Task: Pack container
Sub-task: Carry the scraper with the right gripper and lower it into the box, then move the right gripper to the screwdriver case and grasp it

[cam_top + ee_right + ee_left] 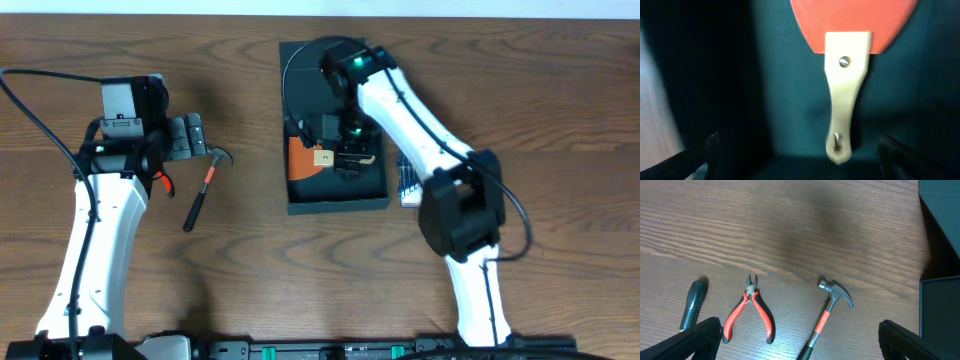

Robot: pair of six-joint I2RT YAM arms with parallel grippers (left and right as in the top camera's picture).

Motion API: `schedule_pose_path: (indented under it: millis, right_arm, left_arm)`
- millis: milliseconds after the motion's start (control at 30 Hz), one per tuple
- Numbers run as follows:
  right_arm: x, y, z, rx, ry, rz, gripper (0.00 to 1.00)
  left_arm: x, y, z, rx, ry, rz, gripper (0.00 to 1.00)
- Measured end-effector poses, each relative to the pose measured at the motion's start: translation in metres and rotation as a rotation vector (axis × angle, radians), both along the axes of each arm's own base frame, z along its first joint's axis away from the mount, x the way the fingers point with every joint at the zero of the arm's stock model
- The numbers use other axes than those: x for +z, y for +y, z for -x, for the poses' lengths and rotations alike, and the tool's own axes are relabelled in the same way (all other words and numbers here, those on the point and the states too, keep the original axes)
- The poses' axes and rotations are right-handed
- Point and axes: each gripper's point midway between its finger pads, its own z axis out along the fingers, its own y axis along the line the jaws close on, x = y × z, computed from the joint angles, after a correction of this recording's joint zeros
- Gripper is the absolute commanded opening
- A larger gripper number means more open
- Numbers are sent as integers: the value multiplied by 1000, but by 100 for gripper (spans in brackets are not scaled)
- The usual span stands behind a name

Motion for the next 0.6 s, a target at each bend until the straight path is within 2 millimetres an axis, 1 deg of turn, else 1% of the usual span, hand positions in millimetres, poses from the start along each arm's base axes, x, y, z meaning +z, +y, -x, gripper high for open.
schedule_pose_path:
  millis: [33,100,167,200,233,267,333,367,433,467,533,600]
  right_arm:
    - [15,1,-1,-2,-34,-22,99]
    - [57,3,-6,-8,-146,-87,99]
    - [112,1,-10,-37,-288,-169,99]
    - [137,-3,-10,-65,-346,-206,99]
    - [157,-7,-8,-94,-388,-236,99]
    - [182,-17,-4,-141,-434,-269,99]
    - [216,-34,3,-226,-496,-317,99]
    - [230,-43,7,-271,-517,-338,99]
    - [244,-56,10,-350,-529,-371,99]
    - [247,-61,9,-394,-525,-384,99]
    - [247,-72,4,-519,-489,-406,99]
    - [237,-87,-7,-685,-429,-413,99]
  left_arm:
    - [0,0,0,0,0,0,98]
    - [0,0,0,0,0,0,98]
    - [0,0,0,0,0,0,98]
    - [0,0,0,0,0,0,98]
    - [0,0,0,0,0,0,98]
    - [0,0,0,0,0,0,98]
    - [0,0,0,0,0,0,98]
    - [0,0,0,0,0,0,98]
    - [0,0,0,0,0,0,98]
    - [0,0,0,0,0,0,98]
    - [0,0,0,0,0,0,98]
    - [0,0,0,0,0,0,98]
